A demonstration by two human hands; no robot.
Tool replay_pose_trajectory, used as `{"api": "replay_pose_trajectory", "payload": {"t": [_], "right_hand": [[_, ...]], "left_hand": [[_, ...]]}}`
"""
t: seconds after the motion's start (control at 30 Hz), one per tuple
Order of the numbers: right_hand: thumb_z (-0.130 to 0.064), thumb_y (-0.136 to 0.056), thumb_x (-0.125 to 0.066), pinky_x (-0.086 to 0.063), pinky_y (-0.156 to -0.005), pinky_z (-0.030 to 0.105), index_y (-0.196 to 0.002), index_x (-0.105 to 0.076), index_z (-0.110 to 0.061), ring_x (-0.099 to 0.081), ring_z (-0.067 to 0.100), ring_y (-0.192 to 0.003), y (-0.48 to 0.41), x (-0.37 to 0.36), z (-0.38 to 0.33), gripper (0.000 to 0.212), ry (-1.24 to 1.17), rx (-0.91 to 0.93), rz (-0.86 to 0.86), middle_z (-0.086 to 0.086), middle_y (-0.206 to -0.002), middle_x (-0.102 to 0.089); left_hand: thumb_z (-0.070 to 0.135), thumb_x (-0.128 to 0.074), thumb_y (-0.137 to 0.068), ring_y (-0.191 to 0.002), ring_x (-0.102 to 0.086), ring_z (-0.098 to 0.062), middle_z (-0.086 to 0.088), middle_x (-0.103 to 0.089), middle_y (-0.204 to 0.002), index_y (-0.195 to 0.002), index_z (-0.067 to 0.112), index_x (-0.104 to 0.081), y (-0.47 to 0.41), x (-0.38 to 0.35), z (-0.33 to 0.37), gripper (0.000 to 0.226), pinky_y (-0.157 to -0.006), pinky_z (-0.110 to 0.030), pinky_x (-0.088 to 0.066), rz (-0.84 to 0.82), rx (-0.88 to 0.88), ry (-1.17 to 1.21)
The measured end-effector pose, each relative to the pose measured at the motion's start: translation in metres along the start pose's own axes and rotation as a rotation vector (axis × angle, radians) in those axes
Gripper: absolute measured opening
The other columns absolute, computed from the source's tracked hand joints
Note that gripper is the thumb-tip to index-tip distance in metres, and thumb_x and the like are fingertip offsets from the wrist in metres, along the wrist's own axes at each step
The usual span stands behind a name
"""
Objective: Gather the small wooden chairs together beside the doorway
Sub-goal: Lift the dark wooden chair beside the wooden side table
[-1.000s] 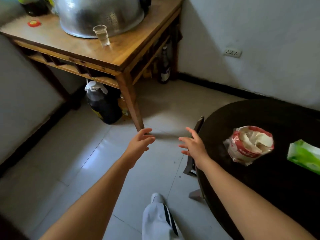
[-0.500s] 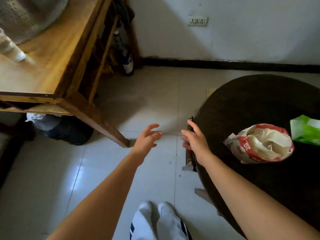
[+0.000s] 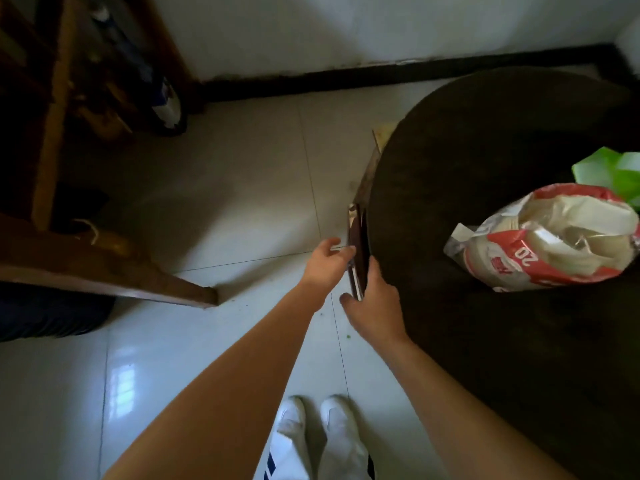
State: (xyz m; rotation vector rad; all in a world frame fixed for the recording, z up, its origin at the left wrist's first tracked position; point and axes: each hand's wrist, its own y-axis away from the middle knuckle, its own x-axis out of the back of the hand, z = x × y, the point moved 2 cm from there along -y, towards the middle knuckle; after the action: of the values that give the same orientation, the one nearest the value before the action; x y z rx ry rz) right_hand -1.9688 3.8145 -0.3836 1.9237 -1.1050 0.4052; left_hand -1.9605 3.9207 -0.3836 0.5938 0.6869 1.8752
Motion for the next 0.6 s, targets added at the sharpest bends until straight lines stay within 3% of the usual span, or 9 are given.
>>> {"api": "replay_pose_trajectory", "payload": {"t": [0.1, 0.2, 0.3, 0.37, 0.5, 0.6], "right_hand": [[-0.033, -0.084, -0.061, -0.02, -0.115, 0.045, -0.15, -0.004, -0.016, -0.014, 0.031, -0.144, 0.007, -0.017, -0.004, 0.089, 0.161, 0.006, 0.042, 0.01, -0.157, -0.018], [-0.039, -0.083, -0.062, -0.018, -0.118, 0.039, -0.149, -0.01, -0.011, -0.017, 0.026, -0.144, 0.012, -0.029, -0.004, 0.088, 0.199, 0.042, 0.142, 0.01, -0.157, -0.02], [-0.031, -0.081, -0.065, -0.027, -0.114, 0.036, -0.144, -0.029, -0.01, -0.035, 0.021, -0.137, 0.011, -0.034, 0.0, 0.076, 0.152, 0.128, 0.209, 0.007, -0.146, -0.042], [-0.016, -0.077, -0.067, -0.036, -0.109, 0.035, -0.138, -0.037, -0.014, -0.047, 0.02, -0.127, 0.009, -0.037, 0.0, 0.067, 0.062, 0.151, 0.176, 0.003, -0.132, -0.054], [-0.01, -0.08, -0.066, -0.044, -0.102, 0.034, -0.14, -0.028, -0.019, -0.049, 0.019, -0.125, -0.001, -0.06, -0.004, 0.072, 0.019, 0.107, -0.053, 0.002, -0.133, -0.051], [-0.007, -0.087, -0.054, -0.049, -0.093, 0.037, -0.135, -0.033, -0.017, -0.055, 0.027, -0.113, -0.006, -0.081, -0.004, 0.054, -0.081, 0.04, -0.076, 0.01, -0.128, -0.053]], "left_hand": [[0.038, -0.049, -0.093, -0.114, -0.055, -0.026, -0.009, -0.055, -0.132, -0.139, 0.017, -0.038, -0.015, -0.015, -0.003, 0.052, -0.091, -0.036, -0.046, -0.009, 0.019, -0.113], [0.034, -0.05, -0.093, -0.11, -0.06, -0.027, -0.012, -0.061, -0.124, -0.132, 0.014, -0.045, -0.025, -0.026, -0.009, 0.044, -0.092, -0.039, -0.051, -0.089, 0.031, -0.116], [0.023, -0.055, -0.091, -0.092, -0.064, -0.025, -0.009, -0.065, -0.104, -0.124, 0.012, -0.05, -0.032, -0.022, -0.016, 0.035, -0.078, -0.037, -0.055, -0.063, 0.074, -0.033], [0.019, -0.055, -0.089, -0.089, -0.064, -0.028, -0.014, -0.066, -0.101, -0.115, 0.011, -0.053, -0.036, -0.009, -0.022, 0.027, -0.075, -0.039, -0.056, 0.008, 0.114, 0.001], [0.017, -0.063, -0.08, -0.087, -0.063, -0.028, -0.012, -0.064, -0.098, -0.104, 0.019, -0.048, -0.041, 0.026, -0.038, 0.028, -0.063, -0.038, -0.053, 0.024, 0.184, -0.015], [0.013, -0.066, -0.078, -0.086, -0.062, -0.025, -0.004, -0.06, -0.09, -0.108, 0.025, -0.045, -0.045, 0.038, -0.048, 0.039, -0.058, -0.036, -0.054, -0.032, 0.151, -0.036]]}}
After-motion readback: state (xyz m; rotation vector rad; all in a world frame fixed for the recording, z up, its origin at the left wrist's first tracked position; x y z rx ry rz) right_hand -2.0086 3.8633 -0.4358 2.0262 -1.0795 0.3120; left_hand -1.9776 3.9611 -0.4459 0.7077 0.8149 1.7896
